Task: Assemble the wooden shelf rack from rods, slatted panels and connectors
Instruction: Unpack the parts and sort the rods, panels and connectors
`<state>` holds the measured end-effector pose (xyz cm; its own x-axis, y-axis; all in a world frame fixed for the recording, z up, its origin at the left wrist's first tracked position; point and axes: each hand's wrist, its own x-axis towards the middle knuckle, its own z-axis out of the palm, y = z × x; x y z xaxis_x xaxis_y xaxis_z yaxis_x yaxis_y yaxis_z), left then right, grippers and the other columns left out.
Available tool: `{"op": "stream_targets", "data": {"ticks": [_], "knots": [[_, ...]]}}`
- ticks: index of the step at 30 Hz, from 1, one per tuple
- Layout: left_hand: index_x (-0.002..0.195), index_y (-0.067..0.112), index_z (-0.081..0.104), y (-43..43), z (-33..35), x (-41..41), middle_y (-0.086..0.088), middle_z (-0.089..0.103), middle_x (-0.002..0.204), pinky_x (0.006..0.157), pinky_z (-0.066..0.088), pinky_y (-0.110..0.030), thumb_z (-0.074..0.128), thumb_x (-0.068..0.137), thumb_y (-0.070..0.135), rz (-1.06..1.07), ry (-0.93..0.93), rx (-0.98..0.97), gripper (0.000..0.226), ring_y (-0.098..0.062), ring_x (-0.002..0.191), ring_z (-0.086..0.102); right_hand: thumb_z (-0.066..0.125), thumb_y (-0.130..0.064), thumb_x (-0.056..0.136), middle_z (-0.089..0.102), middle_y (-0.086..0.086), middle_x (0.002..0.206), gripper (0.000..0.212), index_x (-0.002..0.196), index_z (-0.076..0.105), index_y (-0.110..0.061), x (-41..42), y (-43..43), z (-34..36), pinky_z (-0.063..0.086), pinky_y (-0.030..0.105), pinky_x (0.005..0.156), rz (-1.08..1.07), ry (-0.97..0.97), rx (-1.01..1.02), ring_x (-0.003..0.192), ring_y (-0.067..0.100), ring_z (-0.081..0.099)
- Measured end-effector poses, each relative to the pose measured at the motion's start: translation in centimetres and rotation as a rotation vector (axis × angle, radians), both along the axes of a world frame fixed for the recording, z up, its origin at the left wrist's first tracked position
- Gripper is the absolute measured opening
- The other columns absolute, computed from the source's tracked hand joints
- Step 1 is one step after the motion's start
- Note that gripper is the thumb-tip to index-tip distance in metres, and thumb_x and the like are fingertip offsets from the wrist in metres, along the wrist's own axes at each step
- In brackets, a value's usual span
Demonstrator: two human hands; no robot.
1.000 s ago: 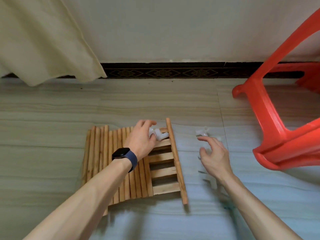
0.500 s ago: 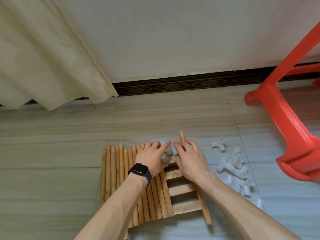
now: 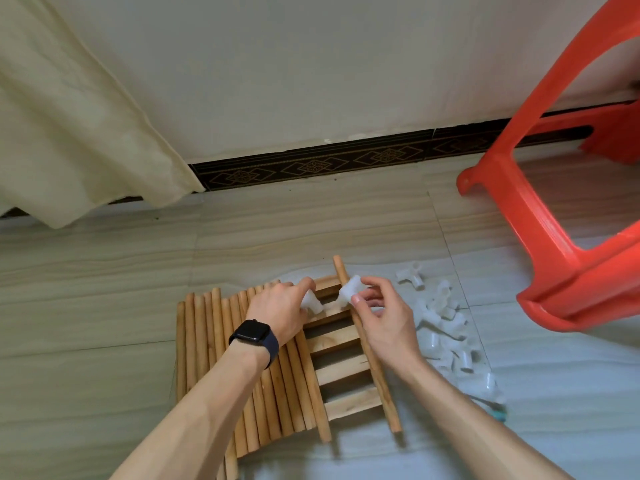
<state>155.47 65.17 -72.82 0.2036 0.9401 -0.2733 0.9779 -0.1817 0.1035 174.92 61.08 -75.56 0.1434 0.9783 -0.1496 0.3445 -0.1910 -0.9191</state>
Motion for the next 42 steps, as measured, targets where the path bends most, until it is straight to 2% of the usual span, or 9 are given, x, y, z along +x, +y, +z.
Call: {"op": "stream_targets", "data": {"ticks": [4,6,12,15,20,26,35,37,42], "knots": [[0.133,0.036,0.037,-0.7,0.2,-1.0,0.000,0.063,0.109,0.066,0.057,-0.033,0.056,0.098,0.041,0.063,-0.031,0.051,0.040,-0.020,0.083,0.060,0.070,-0.015,0.093,0.071,-0.007,0.095,0.022,0.109,0.062,-0.029,5.5,-4.0,-0.3,0.049,0.010,0.075,-0.300,0.147,-0.055,0.087,0.001,0.066],[0.131,0.035,0.039,-0.8,0.3,-1.0,0.000,0.063,0.112,0.067,0.057,-0.033,0.056,0.098,0.042,0.069,-0.041,0.011,0.038,-0.019,0.086,0.059,0.071,-0.014,0.092,0.072,-0.004,0.093,0.022,0.105,0.062,-0.029,8.2,-5.0,-0.6,0.051,0.018,0.078,-0.385,0.143,-0.085,0.088,0.006,0.068],[0.127,0.026,0.047,-0.6,-0.2,0.5,-0.002,0.065,0.100,0.069,0.057,-0.035,0.058,0.096,0.049,0.420,-0.291,-0.035,0.040,-0.020,0.084,0.063,0.071,-0.013,0.091,0.072,-0.003,0.095,0.021,0.109,0.063,-0.021,10.3,-5.4,-0.8,0.052,0.026,0.084,-0.432,0.124,-0.122,0.091,0.010,0.069],[0.121,0.024,0.047,-0.4,-0.5,1.4,-0.004,0.064,0.098,0.073,0.059,-0.041,0.065,0.092,0.047,0.503,-0.311,-0.051,0.042,-0.023,0.084,0.063,0.070,-0.011,0.092,0.071,-0.002,0.095,0.021,0.110,0.062,-0.019,8.2,-5.4,-0.6,0.050,0.012,0.073,-0.388,0.164,-0.108,0.089,0.008,0.068],[0.123,0.020,0.043,0.0,-0.8,3.2,-0.011,0.062,0.105,0.073,0.059,-0.044,0.068,0.091,0.036,0.492,-0.142,-0.026,0.044,-0.029,0.089,0.061,0.072,-0.014,0.091,0.069,-0.007,0.097,0.025,0.108,0.062,-0.029,4.9,-6.3,-0.7,0.048,0.008,0.075,-0.186,0.203,-0.131,0.088,-0.002,0.065],[0.123,0.015,0.048,0.3,-0.6,4.4,-0.013,0.065,0.106,0.066,0.052,-0.038,0.062,0.096,0.022,0.398,-0.006,-0.042,0.031,-0.032,0.092,0.063,0.073,-0.015,0.090,0.070,-0.005,0.096,0.024,0.105,0.063,-0.030,5.5,-6.4,-1.0,0.052,0.014,0.076,-0.225,0.220,-0.127,0.089,0.003,0.067],[0.125,0.027,0.059,-1.1,1.0,4.8,-0.005,0.066,0.109,0.065,0.052,-0.028,0.073,0.084,0.023,0.836,-0.674,0.066,0.044,-0.019,0.088,0.063,0.073,-0.010,0.090,0.071,0.001,0.096,0.020,0.103,0.064,-0.022,8.3,-5.4,-1.6,0.053,0.015,0.071,-0.374,0.268,-0.105,0.088,0.010,0.069],[0.124,0.031,0.058,-2.3,1.7,5.5,0.002,0.062,0.103,0.061,0.045,-0.021,0.072,0.086,0.022,0.830,-0.825,0.092,0.042,-0.012,0.084,0.059,0.072,-0.010,0.091,0.071,0.003,0.099,0.018,0.106,0.065,-0.018,9.1,-4.8,-1.6,0.054,0.020,0.076,-0.444,0.293,-0.113,0.091,0.012,0.069],[0.117,0.038,0.059,-2.9,1.5,10.1,0.006,0.064,0.093,0.072,0.055,-0.030,0.074,0.084,0.027,0.714,-0.989,-0.045,0.038,-0.010,0.084,0.063,0.069,-0.014,0.094,0.070,0.000,0.101,0.017,0.110,0.065,-0.014,12.2,-3.2,-1.5,0.056,0.038,0.090,-0.580,0.261,-0.110,0.096,0.021,0.068]]}}
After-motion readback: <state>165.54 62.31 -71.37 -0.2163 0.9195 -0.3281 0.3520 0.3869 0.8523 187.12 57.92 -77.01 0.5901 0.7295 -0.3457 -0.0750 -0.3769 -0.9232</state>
